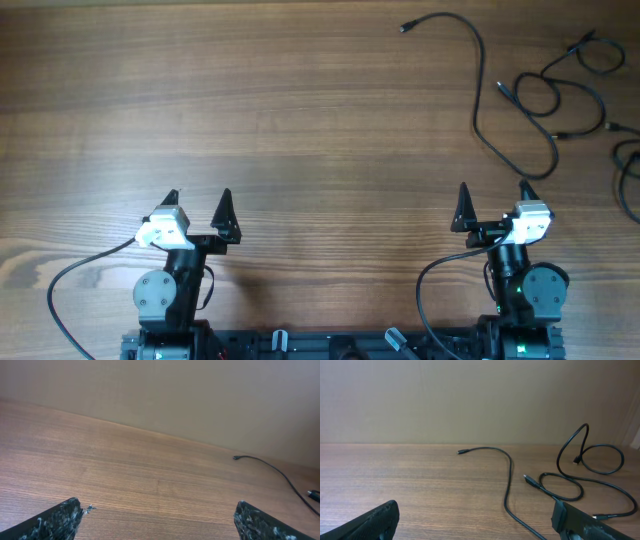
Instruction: Untangle cables
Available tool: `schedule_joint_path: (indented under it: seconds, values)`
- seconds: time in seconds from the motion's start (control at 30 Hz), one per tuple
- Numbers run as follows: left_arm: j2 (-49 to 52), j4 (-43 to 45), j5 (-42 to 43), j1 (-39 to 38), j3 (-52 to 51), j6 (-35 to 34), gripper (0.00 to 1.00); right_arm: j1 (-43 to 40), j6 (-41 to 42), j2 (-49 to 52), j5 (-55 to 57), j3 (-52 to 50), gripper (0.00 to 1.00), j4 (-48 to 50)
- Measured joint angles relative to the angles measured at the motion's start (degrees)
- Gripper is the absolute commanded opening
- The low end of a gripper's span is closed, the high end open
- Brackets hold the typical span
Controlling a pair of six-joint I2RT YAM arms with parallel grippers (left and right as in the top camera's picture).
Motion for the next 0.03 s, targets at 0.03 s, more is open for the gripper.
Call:
schedule_joint_path:
  seconds: [0.03]
  values:
    - [0.0,0.0,0.0,0.0,0.0,0.0,1.0,0.0,0.0,0.0,0.0,0.0,1.0,0.0]
